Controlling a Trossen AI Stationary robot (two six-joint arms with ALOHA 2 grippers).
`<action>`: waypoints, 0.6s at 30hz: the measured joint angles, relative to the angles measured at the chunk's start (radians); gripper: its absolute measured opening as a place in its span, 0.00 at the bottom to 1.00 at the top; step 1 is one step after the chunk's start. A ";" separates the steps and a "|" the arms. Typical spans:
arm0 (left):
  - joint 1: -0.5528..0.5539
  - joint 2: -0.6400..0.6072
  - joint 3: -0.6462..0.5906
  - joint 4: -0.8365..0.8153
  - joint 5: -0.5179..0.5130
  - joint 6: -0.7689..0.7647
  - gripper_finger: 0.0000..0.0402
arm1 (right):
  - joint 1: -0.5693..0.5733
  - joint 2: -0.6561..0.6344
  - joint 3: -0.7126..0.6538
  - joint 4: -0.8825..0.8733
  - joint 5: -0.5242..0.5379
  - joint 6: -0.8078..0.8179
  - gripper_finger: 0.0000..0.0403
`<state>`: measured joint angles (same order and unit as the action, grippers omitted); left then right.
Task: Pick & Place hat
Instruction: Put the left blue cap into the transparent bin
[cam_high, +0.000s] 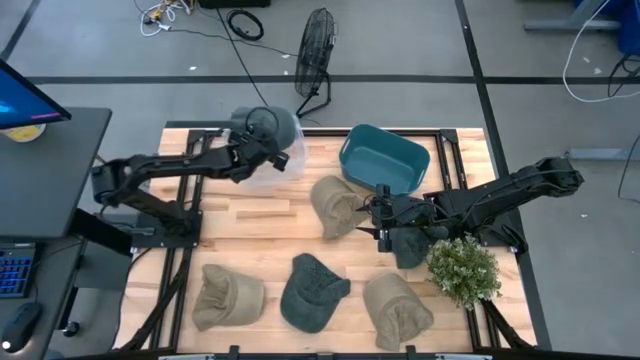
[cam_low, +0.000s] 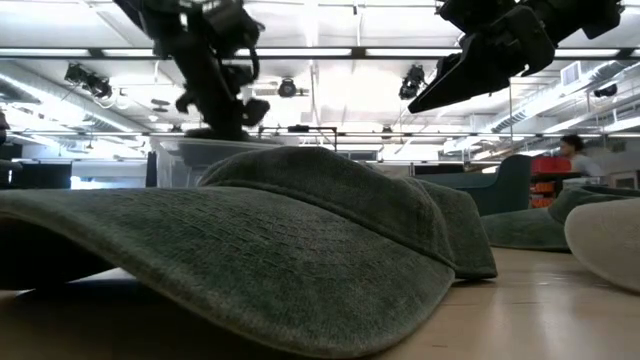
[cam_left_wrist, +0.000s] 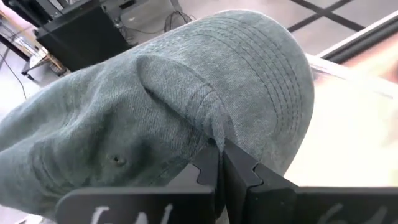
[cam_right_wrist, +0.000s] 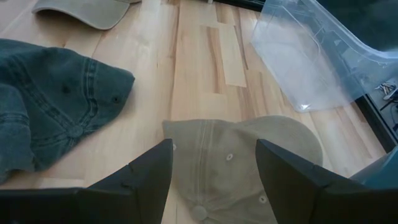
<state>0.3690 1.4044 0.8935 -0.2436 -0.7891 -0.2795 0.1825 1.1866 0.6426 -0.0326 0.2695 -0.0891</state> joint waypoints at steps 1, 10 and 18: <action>0.001 0.014 -0.008 0.021 0.000 0.003 0.02 | 0.000 0.000 0.000 0.000 0.000 -0.002 0.58; -0.003 0.080 -0.017 -0.002 0.138 -0.013 0.10 | 0.000 0.000 0.000 -0.049 0.000 -0.006 0.58; 0.003 0.072 -0.017 -0.010 0.191 0.076 0.28 | 0.000 0.000 0.000 -0.045 -0.001 0.001 0.58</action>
<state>0.3717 1.4760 0.8768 -0.2531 -0.5985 -0.2031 0.1825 1.1862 0.6422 -0.0775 0.2690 -0.0878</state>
